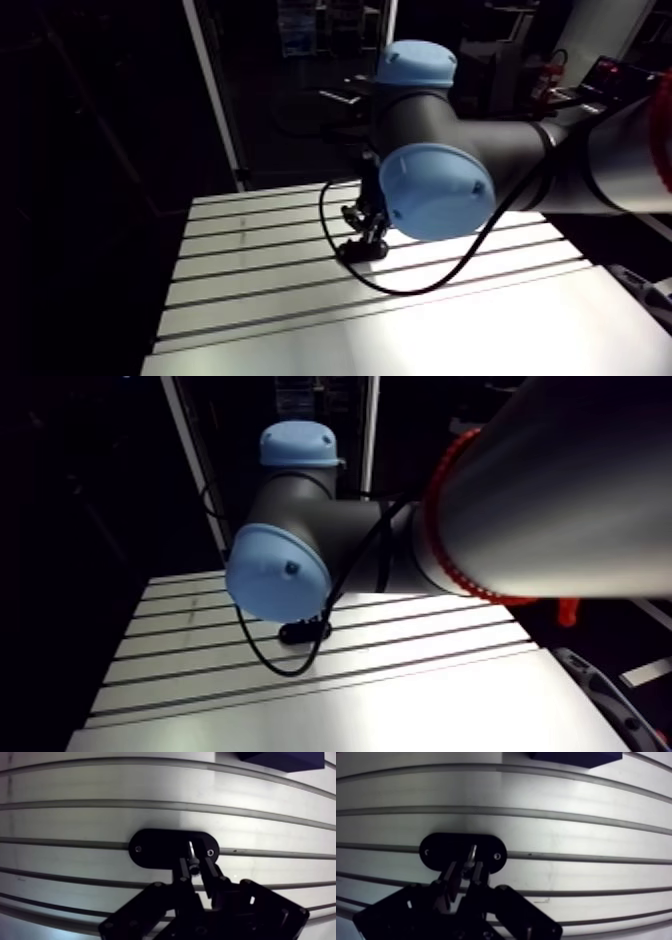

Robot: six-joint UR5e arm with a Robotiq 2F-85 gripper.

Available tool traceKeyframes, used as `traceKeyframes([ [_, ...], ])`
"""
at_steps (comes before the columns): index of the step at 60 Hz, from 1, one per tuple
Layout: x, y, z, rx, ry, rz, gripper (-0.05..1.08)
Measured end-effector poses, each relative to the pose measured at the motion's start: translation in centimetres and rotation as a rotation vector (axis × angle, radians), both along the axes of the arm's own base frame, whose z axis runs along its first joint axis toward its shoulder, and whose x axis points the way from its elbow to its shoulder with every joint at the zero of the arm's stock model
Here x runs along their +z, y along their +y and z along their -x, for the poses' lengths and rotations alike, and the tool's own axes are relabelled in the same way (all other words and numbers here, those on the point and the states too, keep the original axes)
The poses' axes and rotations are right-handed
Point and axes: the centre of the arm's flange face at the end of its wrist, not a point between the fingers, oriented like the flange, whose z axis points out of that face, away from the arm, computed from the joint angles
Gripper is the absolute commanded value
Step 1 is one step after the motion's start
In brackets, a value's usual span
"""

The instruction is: Pick up the M10 bolt and insert it into the hole until fully seated.

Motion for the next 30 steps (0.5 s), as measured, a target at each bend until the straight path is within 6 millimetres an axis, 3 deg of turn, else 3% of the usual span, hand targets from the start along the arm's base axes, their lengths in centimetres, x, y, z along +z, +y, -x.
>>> traceKeyframes([
  [30,0.46,-0.12,0.15,0.003,-0.001,0.004,0.89],
])
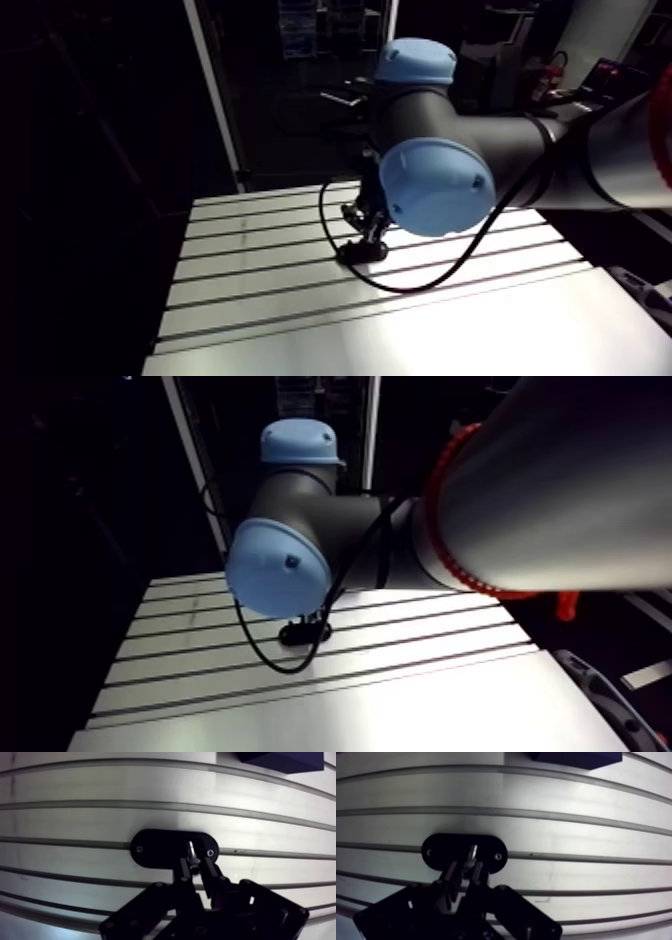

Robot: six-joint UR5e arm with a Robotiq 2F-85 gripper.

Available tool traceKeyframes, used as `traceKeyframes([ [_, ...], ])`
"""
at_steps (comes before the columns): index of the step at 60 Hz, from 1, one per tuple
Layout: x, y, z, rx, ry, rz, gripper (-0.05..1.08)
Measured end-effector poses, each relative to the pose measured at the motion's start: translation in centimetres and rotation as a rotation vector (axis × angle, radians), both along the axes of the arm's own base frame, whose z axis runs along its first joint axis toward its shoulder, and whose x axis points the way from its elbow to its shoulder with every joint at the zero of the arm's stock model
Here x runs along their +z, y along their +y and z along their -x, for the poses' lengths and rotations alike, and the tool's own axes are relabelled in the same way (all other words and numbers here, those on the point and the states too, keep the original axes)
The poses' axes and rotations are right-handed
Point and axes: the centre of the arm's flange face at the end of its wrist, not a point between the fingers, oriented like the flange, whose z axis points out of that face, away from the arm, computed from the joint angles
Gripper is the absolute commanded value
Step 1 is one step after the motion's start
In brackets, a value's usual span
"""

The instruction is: Pick up the M10 bolt and insert it into the hole until fully seated.

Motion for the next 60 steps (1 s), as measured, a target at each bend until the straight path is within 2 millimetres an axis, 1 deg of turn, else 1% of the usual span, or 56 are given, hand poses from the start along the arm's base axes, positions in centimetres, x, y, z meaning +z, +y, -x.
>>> traceKeyframes([
  [8,0.8,-0.1,0.3,0.003,0.005,-0.001,0.91],
  [9,1.2,-0.1,0.3,0.003,0.008,-0.002,0.91],
  [19,2.5,-0.1,0.5,0.004,0.019,-0.005,0.92],
  [23,3.3,0.0,0.7,0.003,0.025,-0.008,0.95],
  [25,4.2,0.1,0.8,0.001,0.032,-0.01,0.96],
  [32,6.4,0.3,1.2,-0.006,0.043,-0.015,1.0],
  [34,7.1,0.3,1.4,-0.009,0.045,-0.016,1.03],
  [48,11.4,0.9,2.9,-0.056,0.012,-0.006,1.07],
  [60,14.1,1.1,4.1,-0.08,-0.051,0.007,1.07],
])
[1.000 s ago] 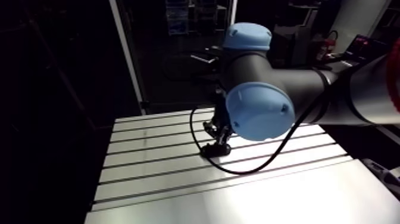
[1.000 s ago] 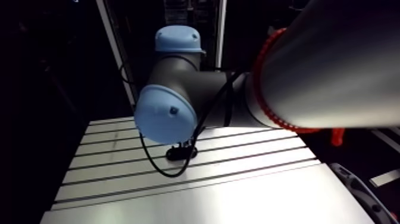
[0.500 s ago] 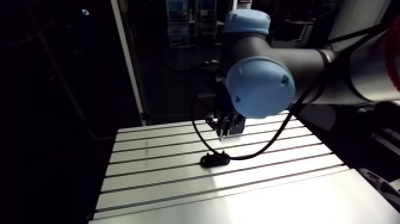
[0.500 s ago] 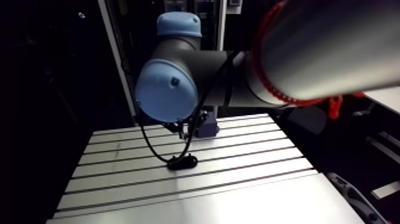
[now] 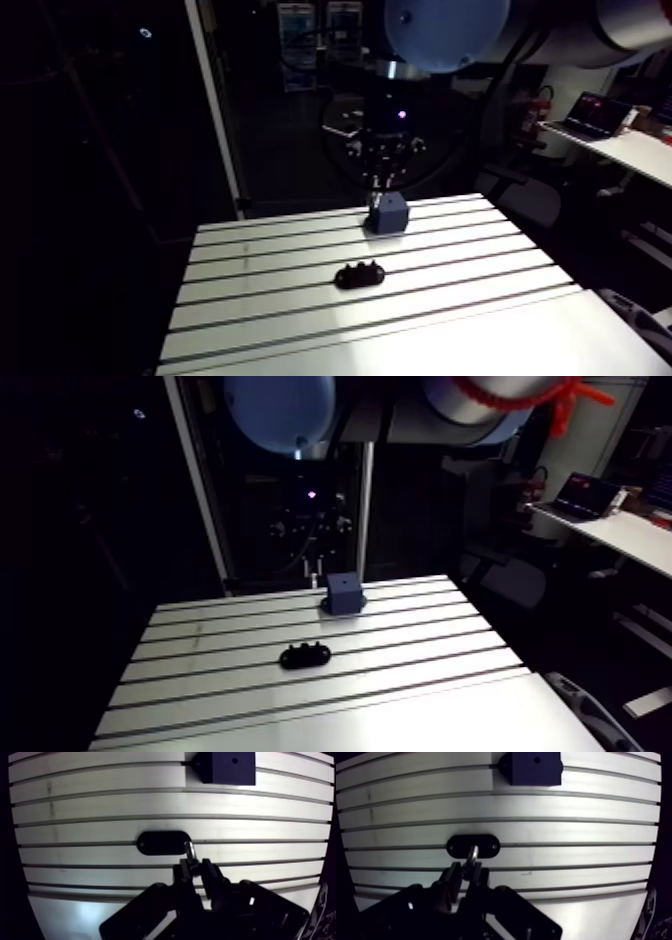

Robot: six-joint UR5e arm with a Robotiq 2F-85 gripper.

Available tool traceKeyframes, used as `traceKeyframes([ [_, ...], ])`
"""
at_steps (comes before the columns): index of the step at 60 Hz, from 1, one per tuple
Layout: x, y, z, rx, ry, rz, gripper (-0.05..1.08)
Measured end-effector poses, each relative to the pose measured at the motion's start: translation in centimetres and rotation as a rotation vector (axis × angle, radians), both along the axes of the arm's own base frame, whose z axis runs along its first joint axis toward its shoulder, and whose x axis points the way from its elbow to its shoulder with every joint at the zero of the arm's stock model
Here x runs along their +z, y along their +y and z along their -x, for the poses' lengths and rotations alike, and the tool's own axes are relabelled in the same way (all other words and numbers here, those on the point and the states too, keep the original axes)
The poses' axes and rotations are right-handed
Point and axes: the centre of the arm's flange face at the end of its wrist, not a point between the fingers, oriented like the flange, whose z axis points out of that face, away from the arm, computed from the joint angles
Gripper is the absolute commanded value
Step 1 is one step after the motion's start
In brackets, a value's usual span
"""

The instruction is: Pick up the M10 bolt and insert it into the hole until fully seated.

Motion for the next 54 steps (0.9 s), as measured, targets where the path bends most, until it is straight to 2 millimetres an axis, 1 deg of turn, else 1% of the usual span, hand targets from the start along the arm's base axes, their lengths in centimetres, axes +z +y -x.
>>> traceKeyframes([
  [14,2.0,0.7,1.7,-0.014,-0.071,0.006,1.08],
  [28,2.8,2.2,3.9,-0.03,-0.11,0.004,1.07],
  [39,2.9,3.2,6.3,-0.035,-0.141,0.006,1.07],
  [54,1.8,4.2,9.2,-0.036,-0.196,0.017,1.07],
])
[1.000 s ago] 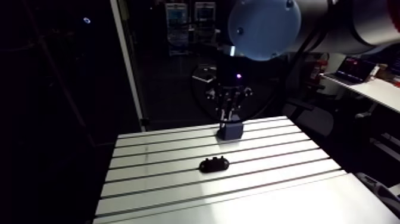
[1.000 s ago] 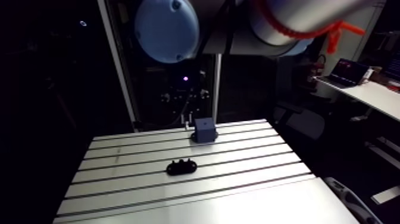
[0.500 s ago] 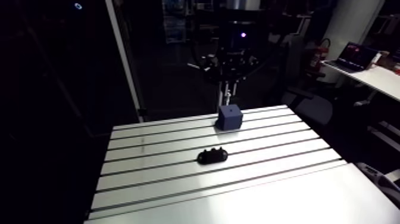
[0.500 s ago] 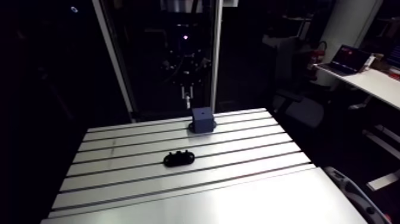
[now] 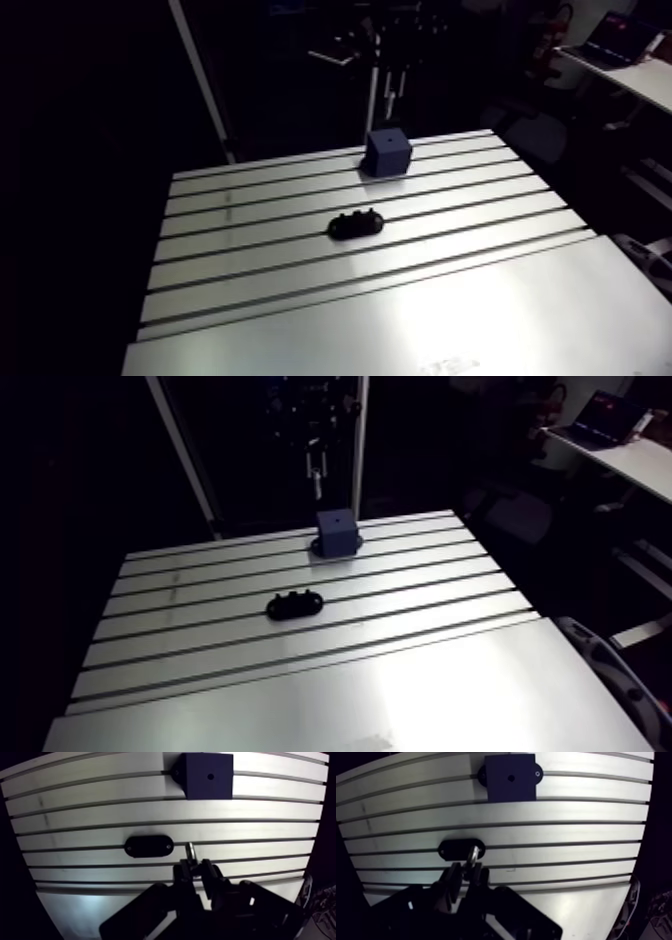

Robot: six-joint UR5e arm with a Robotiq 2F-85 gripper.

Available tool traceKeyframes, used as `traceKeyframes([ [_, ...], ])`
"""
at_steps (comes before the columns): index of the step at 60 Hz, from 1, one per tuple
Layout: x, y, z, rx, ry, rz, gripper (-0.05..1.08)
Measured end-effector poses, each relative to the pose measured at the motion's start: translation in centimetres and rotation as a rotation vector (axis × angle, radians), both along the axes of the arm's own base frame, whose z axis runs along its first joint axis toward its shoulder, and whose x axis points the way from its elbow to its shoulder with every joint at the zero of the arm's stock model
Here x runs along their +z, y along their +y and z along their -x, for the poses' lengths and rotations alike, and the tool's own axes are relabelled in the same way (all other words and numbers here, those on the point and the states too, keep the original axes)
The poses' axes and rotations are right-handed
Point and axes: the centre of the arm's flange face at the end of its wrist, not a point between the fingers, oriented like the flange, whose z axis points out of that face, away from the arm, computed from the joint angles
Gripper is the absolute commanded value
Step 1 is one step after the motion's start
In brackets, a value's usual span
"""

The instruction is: Pick up the M10 bolt and insert it into the hole until fully seated.

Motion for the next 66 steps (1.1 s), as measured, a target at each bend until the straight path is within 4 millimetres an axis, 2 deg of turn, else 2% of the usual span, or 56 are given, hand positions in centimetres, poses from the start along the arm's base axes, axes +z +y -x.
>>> traceKeyframes([
  [31,-1.7,2.3,5.3,-0.008,-0.044,-0.011,1.08],
  [66,-4.6,4.4,7.4,-0.03,-0.071,-0.007,1.08],
])
